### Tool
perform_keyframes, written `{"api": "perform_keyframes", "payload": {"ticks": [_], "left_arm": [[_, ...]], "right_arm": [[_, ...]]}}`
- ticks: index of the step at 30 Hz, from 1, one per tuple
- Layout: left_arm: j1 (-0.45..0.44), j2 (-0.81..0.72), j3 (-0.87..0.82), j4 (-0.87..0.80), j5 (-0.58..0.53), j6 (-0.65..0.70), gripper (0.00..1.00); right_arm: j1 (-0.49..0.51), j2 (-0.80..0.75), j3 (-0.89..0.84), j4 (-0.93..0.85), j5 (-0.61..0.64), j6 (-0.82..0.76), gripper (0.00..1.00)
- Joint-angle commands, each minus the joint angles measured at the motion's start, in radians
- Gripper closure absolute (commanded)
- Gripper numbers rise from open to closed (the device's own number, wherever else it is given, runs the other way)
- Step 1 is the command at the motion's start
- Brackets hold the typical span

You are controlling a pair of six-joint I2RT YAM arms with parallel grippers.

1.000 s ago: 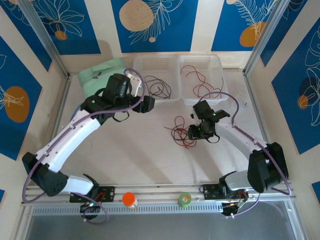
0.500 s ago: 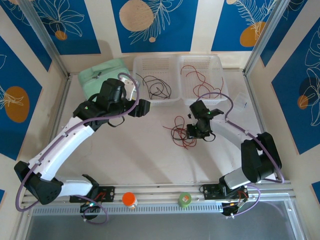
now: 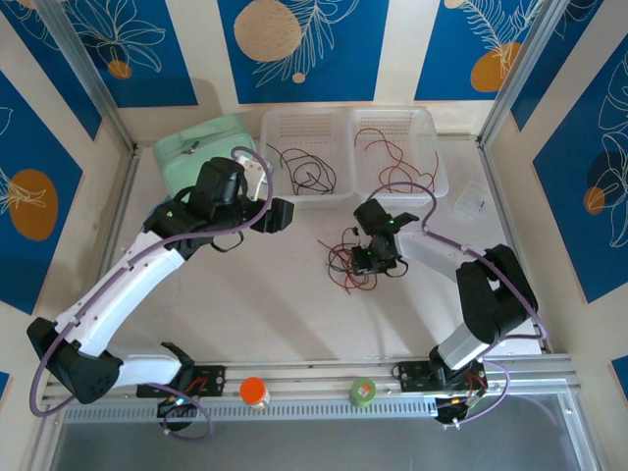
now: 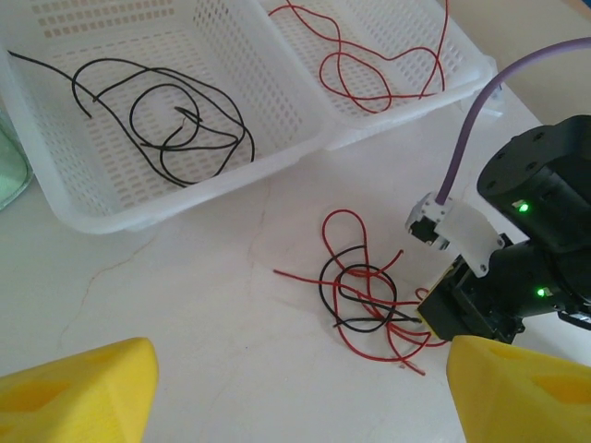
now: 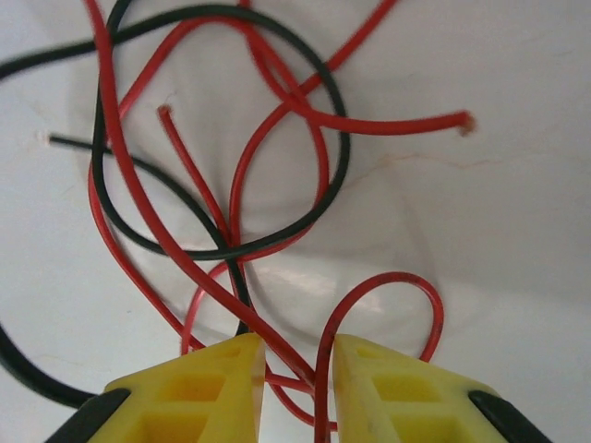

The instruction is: Untangle the cables

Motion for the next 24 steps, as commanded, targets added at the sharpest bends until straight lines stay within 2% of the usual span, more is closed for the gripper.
{"api": "perform_keyframes", "payload": {"ticks": [1,5,10,13,15,18,24], "left_arm": [[-0.007,-0.041,-0.018,-0.002,-0.016,-0.003,0.19],[-0.006,-0.062,-0.041,-0.006,-0.035,0.004,0.18],[-0.006,-0.081,-0.052,-0.025,-0.050,0.008,0.18],[-0.007,-0.094,-0.057,-0.029,-0.054,0.001,0.18],[-0.007,-0.103,-0.058,-0.035,-0.070,-0.010,0.18],[-0.005,-0.111,-0.047,-0.070,-0.126,-0.042,0.20],[-0.004,-0.132,-0.044,-0.107,-0.178,-0.073,0.21]], "right_arm": [[0.075,0.030,0.051,-0.011,-0.042,0.049,0.73],[0.167,0.057,0.100,-0.035,-0.053,0.082,0.67],[0.214,0.016,0.178,-0.183,0.077,0.114,0.62],[0.263,-0.047,0.208,-0.229,0.114,0.128,0.60],[0.306,-0.073,0.219,-0.233,0.103,0.132,0.59],[0.335,-0.056,0.243,-0.236,0.022,0.159,0.59],[0.367,0.108,0.297,-0.218,-0.061,0.310,0.61]]}}
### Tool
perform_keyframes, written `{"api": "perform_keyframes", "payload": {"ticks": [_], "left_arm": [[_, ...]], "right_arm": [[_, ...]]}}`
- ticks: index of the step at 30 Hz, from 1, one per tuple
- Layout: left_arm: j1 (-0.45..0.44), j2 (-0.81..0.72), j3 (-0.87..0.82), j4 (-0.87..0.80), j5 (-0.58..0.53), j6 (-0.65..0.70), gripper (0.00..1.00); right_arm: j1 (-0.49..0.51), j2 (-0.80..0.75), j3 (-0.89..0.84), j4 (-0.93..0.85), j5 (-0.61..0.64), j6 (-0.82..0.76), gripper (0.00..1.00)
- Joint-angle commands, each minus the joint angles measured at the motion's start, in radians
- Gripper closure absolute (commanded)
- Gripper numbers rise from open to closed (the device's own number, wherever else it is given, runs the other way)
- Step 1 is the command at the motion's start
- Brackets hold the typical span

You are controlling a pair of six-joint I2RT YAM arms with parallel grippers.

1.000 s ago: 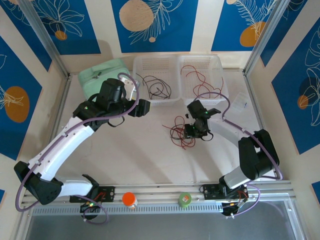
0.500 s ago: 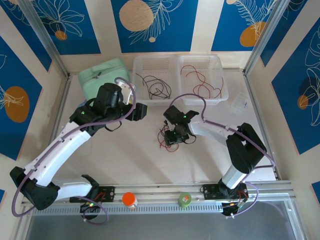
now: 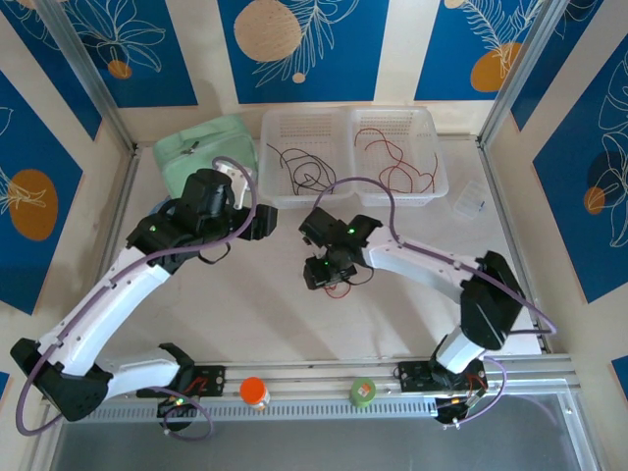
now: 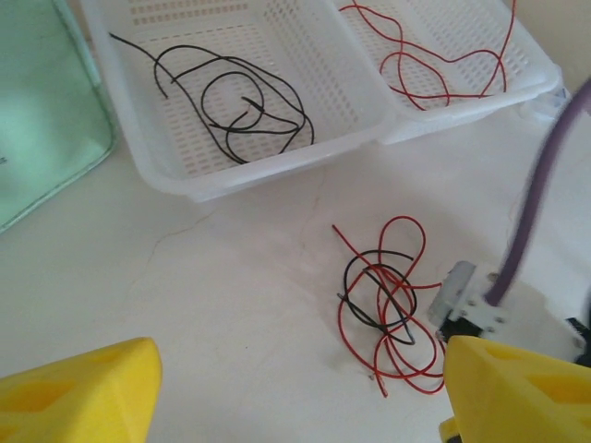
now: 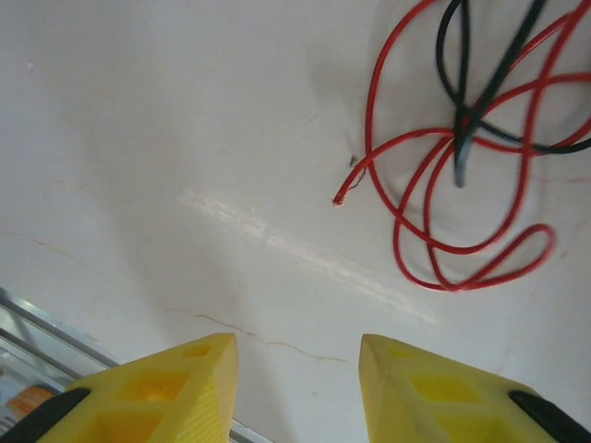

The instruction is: Untangle the cables

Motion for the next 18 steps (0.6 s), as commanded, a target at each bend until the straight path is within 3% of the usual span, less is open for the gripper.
{"api": "perform_keyframes", "payload": {"ticks": [1,10,18], "left_arm": [[-0.004,-0.029,0.006,-0.042,-0.046,-0.030,0.21],[-0.004,-0.058,-0.013,-0.058,-0.039,-0.028,0.22],[-0.004,-0.075,-0.022,-0.065,-0.044,-0.012,0.22]], "right_arm": [[0.012,0.103,0.023,-0.015,-0.063,0.116,0.60],[0.009,0.289,0.107,0.031,-0.017,0.202,0.56],[-0.002,0.351,0.115,0.025,0.040,0.236,0.56]]}}
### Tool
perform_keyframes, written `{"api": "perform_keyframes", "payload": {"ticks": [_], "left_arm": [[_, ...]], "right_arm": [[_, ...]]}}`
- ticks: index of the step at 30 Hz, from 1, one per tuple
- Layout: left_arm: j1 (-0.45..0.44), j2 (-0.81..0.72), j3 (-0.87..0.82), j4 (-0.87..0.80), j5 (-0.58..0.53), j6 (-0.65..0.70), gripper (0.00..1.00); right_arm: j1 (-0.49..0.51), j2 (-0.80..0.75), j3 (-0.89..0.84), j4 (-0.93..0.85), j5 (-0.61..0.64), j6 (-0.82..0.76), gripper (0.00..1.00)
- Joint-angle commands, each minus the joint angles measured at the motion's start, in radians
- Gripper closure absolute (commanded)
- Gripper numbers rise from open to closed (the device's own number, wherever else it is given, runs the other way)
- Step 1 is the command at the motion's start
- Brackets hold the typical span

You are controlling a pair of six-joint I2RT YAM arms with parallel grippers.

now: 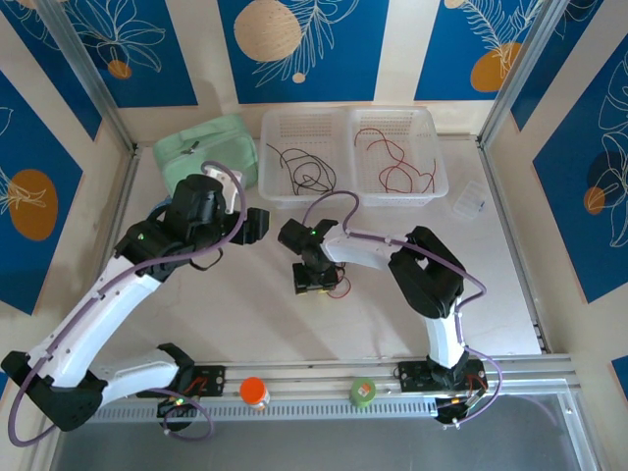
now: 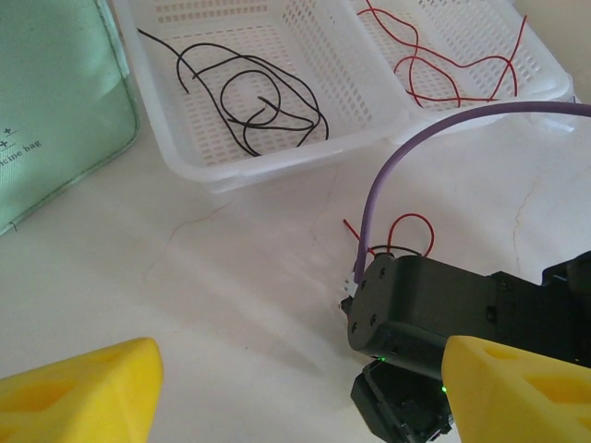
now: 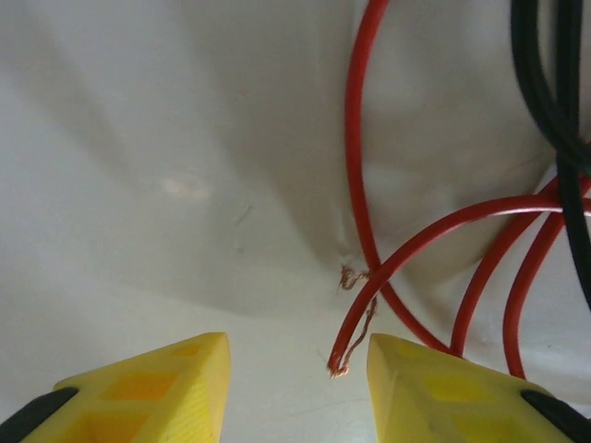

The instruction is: Untangle the cables

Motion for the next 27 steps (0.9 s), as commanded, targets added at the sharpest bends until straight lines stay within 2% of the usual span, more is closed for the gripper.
{"api": "perform_keyframes", "payload": {"ticks": [1,7,11,14,20,27], "left_arm": [[-0.004,-0.018,-0.009,-0.026,-0.018,0.006,0.22],[-0.003,-0.017,-0.017,-0.017,-0.023,0.016,0.22],[-0.003,-0.015,-0.023,-0.016,-0.021,0.022,0.22],[-0.001,-0.015,-0.028,-0.018,-0.026,0.025,0.22],[0.000,-0.017,-0.028,-0.018,-0.021,0.026,0.22],[0.000,-0.044,-0.066,0.001,0.016,0.040,0.24]], "right_arm": [[-0.006,0.013,0.018,-0.023,0.031,0.037,0.56],[-0.009,0.020,0.013,0.006,0.057,0.048,0.58],[-0.012,0.049,0.023,0.018,0.070,0.049,0.65],[-0.013,0.063,0.018,0.027,0.084,0.051,0.73],[-0.005,0.015,-0.010,0.053,0.140,0.045,1.00],[0.034,-0.203,0.071,-0.049,0.138,-0.040,1.00]]}}
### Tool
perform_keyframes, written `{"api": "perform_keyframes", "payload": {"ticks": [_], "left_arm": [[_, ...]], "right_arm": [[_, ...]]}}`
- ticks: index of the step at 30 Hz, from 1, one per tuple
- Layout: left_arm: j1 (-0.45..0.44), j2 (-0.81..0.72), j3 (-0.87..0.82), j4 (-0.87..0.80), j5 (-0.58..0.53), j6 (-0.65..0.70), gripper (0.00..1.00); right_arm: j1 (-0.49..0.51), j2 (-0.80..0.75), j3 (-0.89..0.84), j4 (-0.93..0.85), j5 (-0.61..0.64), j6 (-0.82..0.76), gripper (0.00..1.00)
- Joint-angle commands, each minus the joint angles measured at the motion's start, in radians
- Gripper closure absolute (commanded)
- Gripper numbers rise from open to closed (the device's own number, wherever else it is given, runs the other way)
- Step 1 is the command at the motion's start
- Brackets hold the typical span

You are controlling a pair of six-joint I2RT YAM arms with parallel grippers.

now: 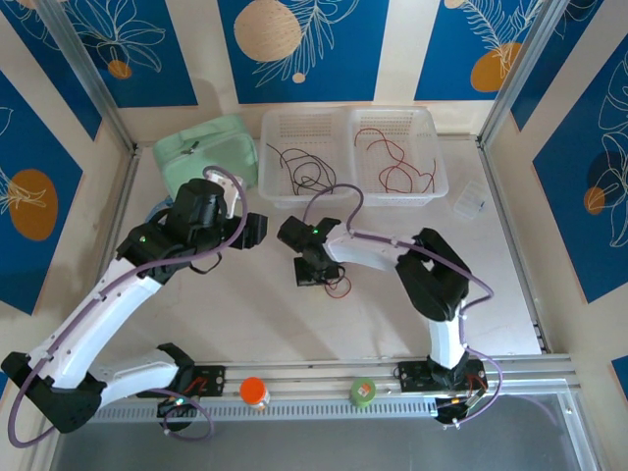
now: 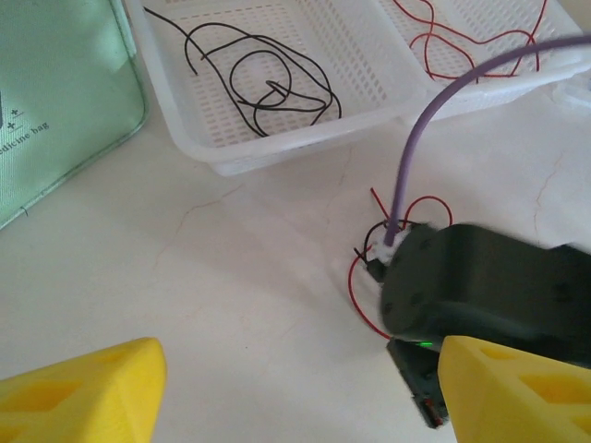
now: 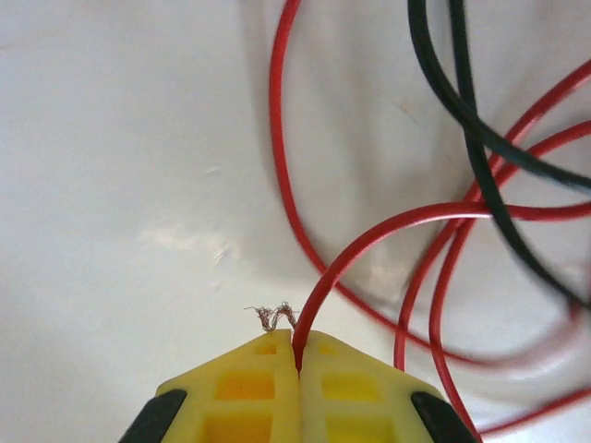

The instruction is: Untangle the cables

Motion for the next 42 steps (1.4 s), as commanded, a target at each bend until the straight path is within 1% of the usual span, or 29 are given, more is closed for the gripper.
{"api": "perform_keyframes", "payload": {"ticks": [1,4,9,14,17,19,21,22,24,25,27,29,32,34,36,40,42], "left_arm": [[0.001,-0.037,-0.038,0.021,0.042,0.024,0.24],[0.000,-0.057,-0.075,0.055,0.085,0.025,0.26],[-0.003,-0.098,-0.135,0.122,0.140,0.028,0.28],[-0.006,-0.155,-0.207,0.210,0.217,0.045,0.30],[-0.017,-0.181,-0.249,0.266,0.290,0.047,0.32],[-0.036,-0.194,-0.272,0.310,0.344,0.049,0.32],[-0.084,-0.207,-0.290,0.354,0.382,0.072,0.33],[-0.122,-0.213,-0.297,0.373,0.390,0.097,0.32],[-0.219,-0.221,-0.305,0.398,0.371,0.179,0.28],[-0.275,-0.222,-0.311,0.408,0.336,0.231,0.24],[-0.362,-0.208,-0.322,0.435,0.240,0.329,0.22],[-0.425,-0.169,-0.324,0.479,0.099,0.436,0.22],[-0.434,-0.097,-0.297,0.549,-0.111,0.535,0.22],[-0.427,-0.071,-0.292,0.620,-0.188,0.612,0.21],[-0.398,-0.069,-0.296,0.682,-0.179,0.671,0.20],[-0.320,-0.087,-0.315,0.767,-0.030,0.755,0.19],[-0.292,-0.098,-0.323,0.780,0.045,0.783,0.18]], "right_arm": [[0.023,-0.167,0.082,-0.073,-0.001,-0.061,1.00],[0.018,-0.285,0.103,-0.097,-0.049,-0.084,1.00],[-0.017,-0.471,0.101,-0.071,-0.151,-0.090,1.00],[-0.101,-0.612,0.140,-0.045,-0.273,-0.113,1.00],[-0.167,-0.672,0.159,-0.014,-0.371,-0.108,1.00],[-0.205,-0.696,0.174,-0.002,-0.419,-0.100,1.00],[-0.235,-0.707,0.187,-0.005,-0.442,-0.098,1.00],[-0.242,-0.708,0.195,-0.008,-0.446,-0.097,1.00],[-0.259,-0.707,0.201,-0.010,-0.450,-0.095,1.00],[-0.267,-0.705,0.201,-0.009,-0.455,-0.092,1.00],[-0.279,-0.701,0.201,-0.006,-0.469,-0.090,1.00],[-0.284,-0.701,0.199,-0.002,-0.475,-0.090,1.00],[-0.286,-0.710,0.194,-0.004,-0.470,-0.093,1.00],[-0.288,-0.720,0.189,-0.008,-0.466,-0.095,1.00],[-0.291,-0.729,0.182,-0.014,-0.466,-0.097,1.00],[-0.293,-0.745,0.161,-0.018,-0.478,-0.098,1.00],[-0.293,-0.754,0.148,-0.014,-0.482,-0.094,1.00]]}}
